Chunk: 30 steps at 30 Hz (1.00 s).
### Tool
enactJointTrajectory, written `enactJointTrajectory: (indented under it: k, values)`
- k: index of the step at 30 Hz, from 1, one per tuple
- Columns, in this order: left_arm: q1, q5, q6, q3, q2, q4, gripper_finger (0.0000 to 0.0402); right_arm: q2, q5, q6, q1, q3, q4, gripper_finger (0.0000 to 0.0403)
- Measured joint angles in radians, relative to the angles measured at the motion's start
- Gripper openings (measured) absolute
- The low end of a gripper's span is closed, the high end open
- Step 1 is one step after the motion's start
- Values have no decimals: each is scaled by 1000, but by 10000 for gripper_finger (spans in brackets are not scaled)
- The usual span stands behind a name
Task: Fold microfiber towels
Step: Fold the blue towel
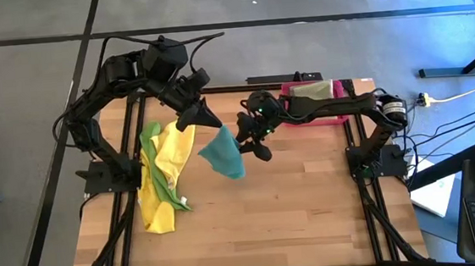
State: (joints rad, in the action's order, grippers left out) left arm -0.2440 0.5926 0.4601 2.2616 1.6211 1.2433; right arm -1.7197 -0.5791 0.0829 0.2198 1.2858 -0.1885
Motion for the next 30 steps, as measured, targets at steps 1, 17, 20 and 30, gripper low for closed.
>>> enactJointTrajectory:
  k: [1,17,20,30]
  values:
    - [0,0,0,0,0,2,0,2,5,0,5,0,-2,132]
    - [0,-278,-143,-55,-5,312,0,77,-28,73,45,0,-491,6]
    - [6,-310,-139,-78,-5,321,0,111,-33,64,39,0,-609,5]
    - [104,87,36,-143,0,231,0,326,-490,-83,29,51,-726,6]
